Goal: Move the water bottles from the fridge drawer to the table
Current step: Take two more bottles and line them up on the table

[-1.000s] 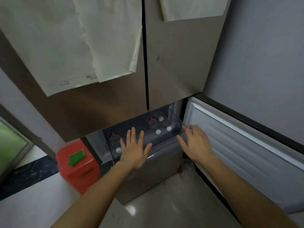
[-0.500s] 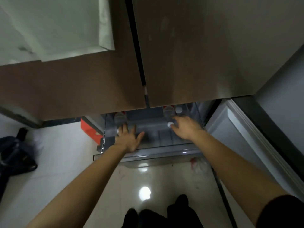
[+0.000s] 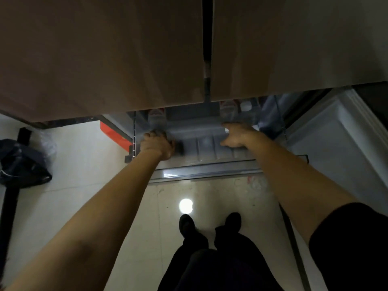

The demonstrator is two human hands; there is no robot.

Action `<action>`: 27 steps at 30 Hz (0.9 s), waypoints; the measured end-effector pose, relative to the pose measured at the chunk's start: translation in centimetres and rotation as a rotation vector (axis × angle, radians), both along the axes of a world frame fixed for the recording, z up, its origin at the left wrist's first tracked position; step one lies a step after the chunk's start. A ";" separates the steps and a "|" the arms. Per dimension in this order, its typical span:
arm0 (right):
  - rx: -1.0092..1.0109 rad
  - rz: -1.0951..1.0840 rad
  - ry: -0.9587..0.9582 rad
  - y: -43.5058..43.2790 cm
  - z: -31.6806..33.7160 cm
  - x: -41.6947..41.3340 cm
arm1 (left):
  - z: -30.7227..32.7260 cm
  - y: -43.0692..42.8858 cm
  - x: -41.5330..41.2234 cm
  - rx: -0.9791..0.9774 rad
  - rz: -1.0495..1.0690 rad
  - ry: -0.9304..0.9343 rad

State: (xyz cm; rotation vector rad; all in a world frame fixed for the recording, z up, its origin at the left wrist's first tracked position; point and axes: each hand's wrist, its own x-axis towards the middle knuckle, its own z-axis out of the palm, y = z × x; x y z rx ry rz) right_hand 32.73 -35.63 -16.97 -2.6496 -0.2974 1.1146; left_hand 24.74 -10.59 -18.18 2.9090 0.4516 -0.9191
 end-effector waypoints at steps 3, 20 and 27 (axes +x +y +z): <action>0.015 0.025 0.020 0.8 0.1 -1.4 | 0.4 -0.6 -0.7 0.016 -0.059 0.024; 0.138 0.003 -0.235 4.5 3.5 -6.1 | 5.2 -0.8 -1.9 -0.342 0.151 -0.239; 0.226 -0.135 -0.658 4.1 8.1 -7.3 | 8.9 -1.2 -4.7 -0.201 0.172 -0.803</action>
